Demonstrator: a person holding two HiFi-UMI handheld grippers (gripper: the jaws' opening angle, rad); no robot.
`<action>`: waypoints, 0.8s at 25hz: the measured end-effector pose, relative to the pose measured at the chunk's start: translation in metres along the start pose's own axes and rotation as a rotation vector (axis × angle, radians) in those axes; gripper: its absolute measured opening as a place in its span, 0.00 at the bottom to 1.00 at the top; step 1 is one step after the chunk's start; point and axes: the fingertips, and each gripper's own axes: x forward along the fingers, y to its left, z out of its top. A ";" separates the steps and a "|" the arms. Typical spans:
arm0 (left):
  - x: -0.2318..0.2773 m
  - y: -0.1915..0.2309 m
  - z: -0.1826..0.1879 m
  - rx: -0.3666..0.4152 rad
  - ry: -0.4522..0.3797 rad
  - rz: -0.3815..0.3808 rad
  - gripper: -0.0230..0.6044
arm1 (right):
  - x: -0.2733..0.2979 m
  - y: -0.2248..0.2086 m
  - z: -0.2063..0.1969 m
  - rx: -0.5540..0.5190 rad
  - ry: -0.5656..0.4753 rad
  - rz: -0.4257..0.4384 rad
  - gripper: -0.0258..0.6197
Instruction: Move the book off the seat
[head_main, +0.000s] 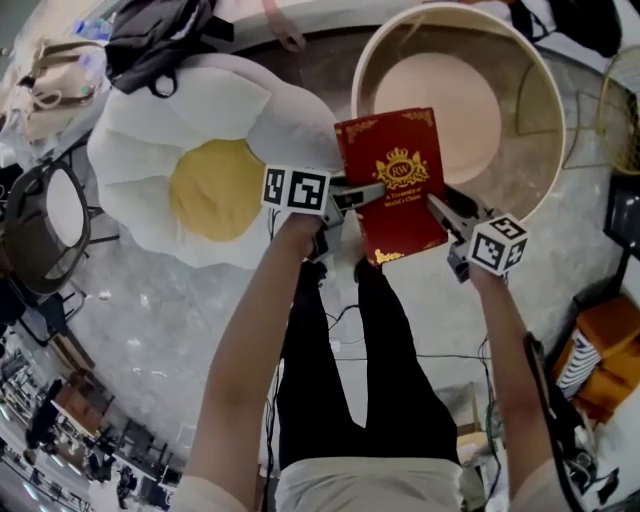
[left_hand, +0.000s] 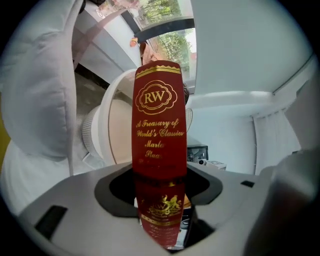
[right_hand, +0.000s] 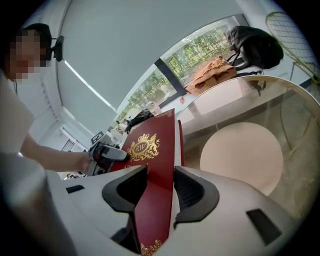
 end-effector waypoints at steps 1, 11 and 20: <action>0.009 0.000 0.004 -0.002 0.012 0.007 0.43 | -0.002 -0.009 0.002 0.009 -0.008 -0.006 0.33; 0.087 0.012 0.042 0.135 0.091 0.215 0.52 | -0.015 -0.080 0.007 0.060 -0.048 -0.065 0.33; 0.114 0.028 0.065 0.246 0.009 0.421 0.61 | -0.014 -0.106 0.000 0.161 -0.090 -0.112 0.32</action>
